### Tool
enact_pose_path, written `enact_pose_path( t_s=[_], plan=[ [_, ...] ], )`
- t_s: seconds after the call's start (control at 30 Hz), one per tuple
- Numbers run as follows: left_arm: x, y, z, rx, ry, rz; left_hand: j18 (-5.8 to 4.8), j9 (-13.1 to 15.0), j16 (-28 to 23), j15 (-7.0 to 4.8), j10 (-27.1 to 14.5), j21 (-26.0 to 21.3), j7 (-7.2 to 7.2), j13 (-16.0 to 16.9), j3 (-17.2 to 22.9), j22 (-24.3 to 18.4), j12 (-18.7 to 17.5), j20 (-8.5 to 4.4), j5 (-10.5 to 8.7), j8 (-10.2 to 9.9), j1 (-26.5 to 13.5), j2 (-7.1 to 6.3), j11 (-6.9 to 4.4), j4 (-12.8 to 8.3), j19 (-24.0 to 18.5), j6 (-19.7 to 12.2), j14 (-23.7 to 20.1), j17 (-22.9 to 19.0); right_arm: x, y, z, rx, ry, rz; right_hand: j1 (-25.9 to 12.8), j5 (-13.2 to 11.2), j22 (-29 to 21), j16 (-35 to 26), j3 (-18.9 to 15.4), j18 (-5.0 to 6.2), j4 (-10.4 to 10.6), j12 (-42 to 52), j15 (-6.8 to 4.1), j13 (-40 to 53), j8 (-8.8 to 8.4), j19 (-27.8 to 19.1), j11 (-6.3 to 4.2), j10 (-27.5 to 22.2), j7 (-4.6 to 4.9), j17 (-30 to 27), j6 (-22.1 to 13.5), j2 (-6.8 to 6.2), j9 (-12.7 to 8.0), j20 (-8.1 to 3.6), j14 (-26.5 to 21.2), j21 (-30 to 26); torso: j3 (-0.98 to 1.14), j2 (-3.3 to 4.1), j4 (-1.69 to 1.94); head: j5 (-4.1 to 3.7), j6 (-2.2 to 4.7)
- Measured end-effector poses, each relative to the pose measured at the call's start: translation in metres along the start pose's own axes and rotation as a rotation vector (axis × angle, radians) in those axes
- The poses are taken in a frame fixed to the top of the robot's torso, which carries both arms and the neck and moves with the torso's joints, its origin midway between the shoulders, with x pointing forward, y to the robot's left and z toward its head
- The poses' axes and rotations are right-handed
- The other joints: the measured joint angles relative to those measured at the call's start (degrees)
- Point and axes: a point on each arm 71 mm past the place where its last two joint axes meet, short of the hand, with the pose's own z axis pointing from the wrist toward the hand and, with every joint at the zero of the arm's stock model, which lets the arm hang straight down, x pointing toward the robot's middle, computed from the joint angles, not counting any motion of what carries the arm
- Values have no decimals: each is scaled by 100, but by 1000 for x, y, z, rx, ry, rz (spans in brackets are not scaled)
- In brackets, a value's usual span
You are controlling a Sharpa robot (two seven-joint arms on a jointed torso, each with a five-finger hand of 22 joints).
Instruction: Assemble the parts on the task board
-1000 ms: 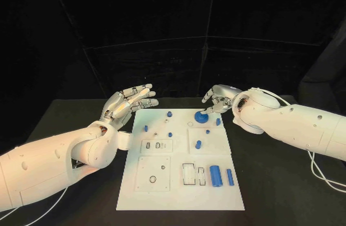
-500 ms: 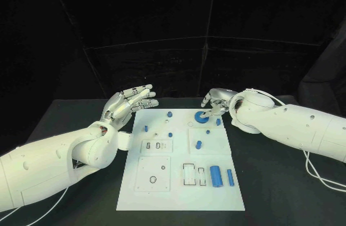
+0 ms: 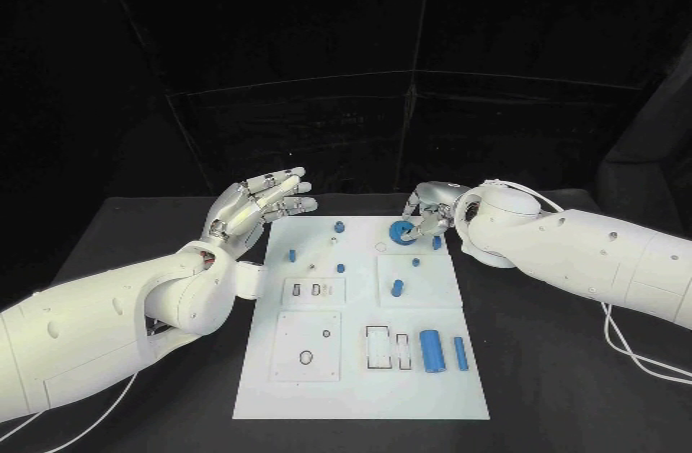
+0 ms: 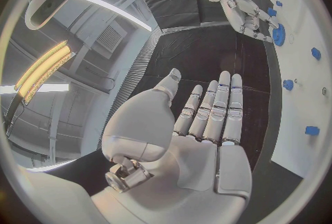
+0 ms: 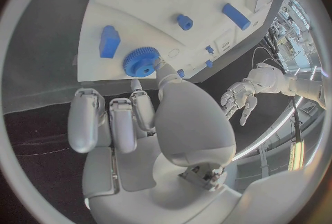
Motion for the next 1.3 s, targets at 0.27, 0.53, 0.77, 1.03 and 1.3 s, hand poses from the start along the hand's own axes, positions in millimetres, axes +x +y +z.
enact_pose_path(
  t_s=[0.27,0.53,0.77,1.03,1.3],
  plan=[
    [1,0,0,0,1,-1,0,0,0,0,0,0,0,0,0,0,0,0,0,0,0,0,0,0,0,0,0,0,2,0,2,3,11,-8,68,33,17,0,-16,1,-16,26,0,0,47,0,0,0,0,0,0,46,1,0,0,3,-1,1,0,-5,-19],
    [0,0,0,-1,0,0,0,0,0,0,0,0,0,0,0,-6,0,0,0,0,0,0,0,0,0,0,0,-7,1,0,3,4,9,-11,243,-69,43,12,94,1,-126,115,0,-1,181,0,-63,63,-72,-1,207,221,28,0,0,22,-2,1,0,-10,-19],
    [0,0,0,-1,0,0,0,0,0,0,0,0,0,0,0,-6,0,0,0,0,0,0,0,0,0,0,0,-7,1,3,4,-2,-9,-13,300,-202,116,21,263,2,-194,222,-46,-1,348,52,-113,194,-119,-1,662,345,58,-52,3,69,-2,1,0,-6,-26],
    [-1,0,0,-3,1,-1,0,0,0,0,0,0,0,0,0,-6,0,-17,0,0,0,0,0,0,17,0,0,-6,0,10,2,-41,-98,-41,407,-335,252,44,548,2,-368,276,-145,0,410,92,-205,286,-84,-2,761,446,37,-135,0,156,-1,-1,0,-8,-13],
    [-1,0,-1,-7,1,-4,0,0,0,0,0,0,0,0,0,-5,0,-17,0,0,0,0,0,0,18,0,0,-6,-4,29,-5,-110,-177,-69,408,-283,255,44,594,2,-365,276,-145,0,362,92,-205,286,-84,-2,761,445,35,-135,0,156,1,-3,0,-2,9]
  ],
)
